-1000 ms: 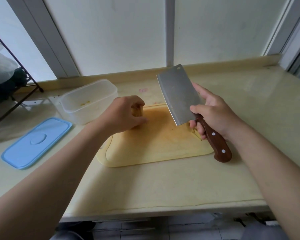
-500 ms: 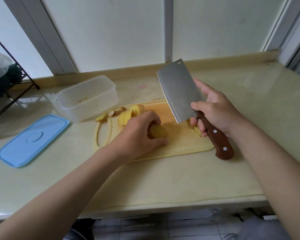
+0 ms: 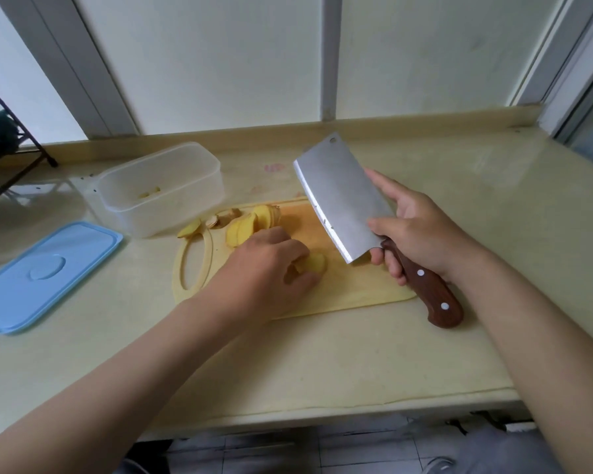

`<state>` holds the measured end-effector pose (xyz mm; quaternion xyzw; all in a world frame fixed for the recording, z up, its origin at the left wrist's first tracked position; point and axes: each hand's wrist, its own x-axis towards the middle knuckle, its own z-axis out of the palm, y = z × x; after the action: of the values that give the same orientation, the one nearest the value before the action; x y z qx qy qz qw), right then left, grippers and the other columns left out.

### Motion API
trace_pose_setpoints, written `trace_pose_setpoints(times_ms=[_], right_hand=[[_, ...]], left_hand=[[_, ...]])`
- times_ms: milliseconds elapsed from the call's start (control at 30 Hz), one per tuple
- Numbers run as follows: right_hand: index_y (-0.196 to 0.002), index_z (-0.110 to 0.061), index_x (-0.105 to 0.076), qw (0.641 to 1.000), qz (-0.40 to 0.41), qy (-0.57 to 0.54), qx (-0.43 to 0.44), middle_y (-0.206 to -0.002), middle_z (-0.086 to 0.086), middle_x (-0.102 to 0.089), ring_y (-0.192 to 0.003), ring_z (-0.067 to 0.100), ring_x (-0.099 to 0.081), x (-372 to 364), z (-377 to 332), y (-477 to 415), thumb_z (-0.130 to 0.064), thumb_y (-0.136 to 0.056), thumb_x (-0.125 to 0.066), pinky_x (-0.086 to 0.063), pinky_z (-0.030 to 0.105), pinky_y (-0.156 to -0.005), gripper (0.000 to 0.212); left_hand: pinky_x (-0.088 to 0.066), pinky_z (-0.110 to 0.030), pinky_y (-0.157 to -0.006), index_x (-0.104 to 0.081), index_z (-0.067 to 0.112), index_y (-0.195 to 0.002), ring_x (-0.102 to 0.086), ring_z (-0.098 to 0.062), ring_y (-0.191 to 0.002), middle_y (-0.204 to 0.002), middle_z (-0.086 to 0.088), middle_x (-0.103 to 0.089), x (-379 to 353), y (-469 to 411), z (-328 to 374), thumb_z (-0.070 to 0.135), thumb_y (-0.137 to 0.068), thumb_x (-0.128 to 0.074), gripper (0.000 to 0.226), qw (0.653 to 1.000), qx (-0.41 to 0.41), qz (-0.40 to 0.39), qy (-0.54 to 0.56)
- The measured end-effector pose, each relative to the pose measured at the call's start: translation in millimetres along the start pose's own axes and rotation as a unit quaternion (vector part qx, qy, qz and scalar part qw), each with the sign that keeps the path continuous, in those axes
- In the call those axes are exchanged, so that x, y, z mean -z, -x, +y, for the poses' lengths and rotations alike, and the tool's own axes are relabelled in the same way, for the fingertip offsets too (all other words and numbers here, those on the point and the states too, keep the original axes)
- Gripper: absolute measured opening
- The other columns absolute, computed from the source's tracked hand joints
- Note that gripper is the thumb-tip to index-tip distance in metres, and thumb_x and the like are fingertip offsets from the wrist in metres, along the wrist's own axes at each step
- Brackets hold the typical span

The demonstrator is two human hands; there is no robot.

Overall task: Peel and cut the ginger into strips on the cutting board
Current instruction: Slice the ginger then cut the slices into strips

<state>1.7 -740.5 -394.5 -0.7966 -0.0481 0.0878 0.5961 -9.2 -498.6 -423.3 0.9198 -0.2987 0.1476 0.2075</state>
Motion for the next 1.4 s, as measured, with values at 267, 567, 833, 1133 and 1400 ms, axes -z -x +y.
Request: trace_pose_setpoints(times_ms=[267, 567, 833, 1133, 1400], right_hand=[[-0.154, -0.063, -0.031, 0.999, -0.01, 0.044, -0.01, -0.065, 0.019, -0.062, -0.043, 0.026, -0.052, -2, 0, 0, -0.002, -0.102, -0.045, -0.047, 0.033, -0.045, 0.081], [-0.152, -0.065, -0.032, 0.997, -0.013, 0.078, -0.011, -0.062, 0.016, -0.062, -0.043, 0.027, -0.053, -5, -6, 3, -0.002, -0.101, -0.043, -0.05, 0.037, -0.046, 0.082], [-0.153, -0.065, -0.03, 0.996, -0.009, 0.084, -0.022, -0.052, 0.009, -0.059, -0.049, 0.03, -0.056, -6, -8, 4, -0.003, -0.1, -0.043, -0.05, 0.036, -0.046, 0.083], [-0.155, -0.064, -0.023, 0.981, 0.017, 0.189, -0.04, -0.062, 0.01, -0.069, -0.045, 0.025, -0.06, -4, -25, 23, -0.005, -0.096, -0.043, -0.053, 0.036, -0.043, 0.086], [-0.15, -0.074, -0.011, 0.945, -0.018, 0.32, -0.07, -0.074, 0.008, -0.07, -0.045, 0.021, -0.067, -19, -46, 32, -0.013, -0.097, -0.043, -0.059, 0.038, -0.045, 0.087]], left_hand=[[-0.056, -0.035, -0.066, -0.076, 0.01, -0.103, -0.059, -0.018, -0.074, -0.093, -0.005, -0.065, 7, -2, 0, 0.028, -0.082, -0.069, 0.028, 0.998, -0.052, -0.028, 0.023], [-0.049, -0.034, -0.074, -0.074, 0.006, -0.089, -0.064, -0.026, -0.08, -0.089, -0.006, -0.07, 2, -1, -3, 0.023, -0.083, -0.064, 0.021, 0.998, -0.051, -0.039, 0.004], [-0.041, -0.026, -0.069, -0.071, 0.011, -0.081, -0.055, -0.023, -0.072, -0.079, -0.002, -0.061, -11, -1, 12, 0.044, -0.088, -0.052, 0.038, 1.0, 0.007, 0.009, -0.015], [-0.051, -0.034, -0.073, -0.076, 0.009, -0.099, -0.062, -0.027, -0.081, -0.098, -0.007, -0.067, 8, -6, -12, 0.019, -0.093, -0.064, 0.016, 0.988, -0.148, -0.027, 0.026], [-0.05, -0.039, -0.071, -0.072, 0.005, -0.09, -0.058, -0.026, -0.08, -0.098, -0.008, -0.065, 0, -12, -17, 0.02, -0.101, -0.056, 0.025, 0.968, -0.248, -0.039, 0.028]])
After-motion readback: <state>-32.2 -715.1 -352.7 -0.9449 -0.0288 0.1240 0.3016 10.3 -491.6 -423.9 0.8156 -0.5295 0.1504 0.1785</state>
